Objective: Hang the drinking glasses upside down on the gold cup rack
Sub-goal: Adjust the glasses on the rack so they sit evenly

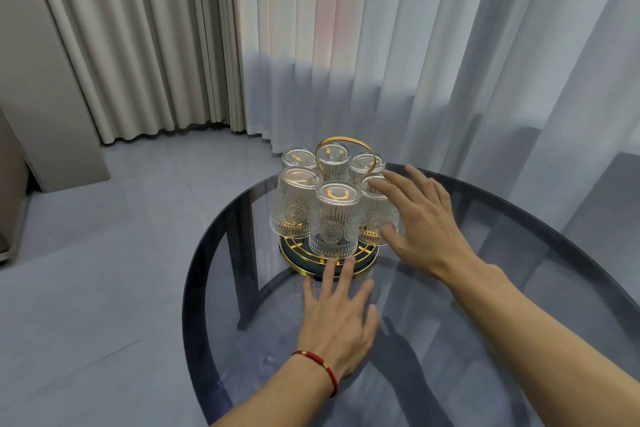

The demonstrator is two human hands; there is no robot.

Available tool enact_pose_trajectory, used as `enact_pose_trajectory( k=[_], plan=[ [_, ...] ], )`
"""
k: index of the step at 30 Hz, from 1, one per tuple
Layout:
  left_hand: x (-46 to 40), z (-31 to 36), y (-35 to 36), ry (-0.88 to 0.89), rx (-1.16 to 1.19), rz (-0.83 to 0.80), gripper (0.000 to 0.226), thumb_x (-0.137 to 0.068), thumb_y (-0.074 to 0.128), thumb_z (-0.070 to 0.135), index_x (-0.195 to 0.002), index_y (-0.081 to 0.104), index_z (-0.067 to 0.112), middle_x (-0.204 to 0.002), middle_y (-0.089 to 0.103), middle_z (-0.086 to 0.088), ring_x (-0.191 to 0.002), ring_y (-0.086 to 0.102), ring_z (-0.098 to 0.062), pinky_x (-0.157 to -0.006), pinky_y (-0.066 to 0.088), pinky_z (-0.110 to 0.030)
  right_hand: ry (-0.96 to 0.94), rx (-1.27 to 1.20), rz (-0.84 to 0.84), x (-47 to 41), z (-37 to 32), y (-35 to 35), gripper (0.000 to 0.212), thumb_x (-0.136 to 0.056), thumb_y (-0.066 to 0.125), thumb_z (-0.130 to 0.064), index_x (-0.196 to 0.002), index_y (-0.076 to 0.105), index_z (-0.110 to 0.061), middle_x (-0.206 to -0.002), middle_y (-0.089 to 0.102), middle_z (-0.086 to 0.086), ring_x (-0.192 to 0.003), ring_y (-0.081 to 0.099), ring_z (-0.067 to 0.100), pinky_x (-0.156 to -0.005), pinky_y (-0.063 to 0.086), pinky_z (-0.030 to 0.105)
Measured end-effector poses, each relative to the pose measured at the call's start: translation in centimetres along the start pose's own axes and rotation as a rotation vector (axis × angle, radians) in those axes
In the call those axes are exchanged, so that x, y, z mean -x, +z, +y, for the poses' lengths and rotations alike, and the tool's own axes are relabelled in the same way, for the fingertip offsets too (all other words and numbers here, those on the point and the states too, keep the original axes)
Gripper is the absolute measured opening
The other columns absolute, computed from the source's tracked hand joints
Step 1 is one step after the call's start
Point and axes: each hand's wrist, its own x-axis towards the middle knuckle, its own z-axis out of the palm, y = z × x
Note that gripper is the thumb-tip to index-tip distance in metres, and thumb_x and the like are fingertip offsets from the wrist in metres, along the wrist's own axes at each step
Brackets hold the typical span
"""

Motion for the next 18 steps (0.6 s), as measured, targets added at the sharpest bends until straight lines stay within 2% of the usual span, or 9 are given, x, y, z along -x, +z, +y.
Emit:
enact_pose_trajectory(
  k=[7,13,18],
  plan=[
    [0.1,0.0,-0.1,0.008,-0.027,0.003,0.052,-0.100,0.025,0.047,-0.150,0.031,0.033,-0.168,0.004,-0.003,-0.152,-0.006,-0.029,-0.118,0.007,-0.062,-0.005,0.028,0.040,0.0,0.7,-1.6,0.059,-0.087,0.064,-0.022,-0.144,0.051,-0.037,-0.147,0.056,-0.003,-0.147,0.033,0.028,-0.120,0.019,0.049],
    [0.0,-0.2,-0.2,0.001,-0.030,-0.018,0.053,-0.101,0.023,0.046,-0.151,0.029,0.030,-0.168,0.003,-0.002,-0.152,-0.007,-0.028,-0.119,0.007,-0.061,-0.025,0.032,-0.047,-0.5,0.9,-2.4,0.059,-0.091,0.062,-0.021,-0.147,0.049,-0.033,-0.149,0.054,-0.002,-0.144,0.035,0.025,-0.119,0.026,0.048],
    [-0.1,-0.1,-0.3,0.000,-0.023,-0.040,0.053,-0.101,0.024,0.046,-0.152,0.028,0.030,-0.168,0.000,-0.002,-0.152,-0.010,-0.028,-0.119,0.005,-0.061,-0.063,-0.007,-0.059,-1.2,0.6,-2.8,0.059,-0.087,0.063,-0.023,-0.145,0.050,-0.023,-0.149,0.053,0.002,-0.141,0.041,0.024,-0.118,0.028,0.044]
  ],
)
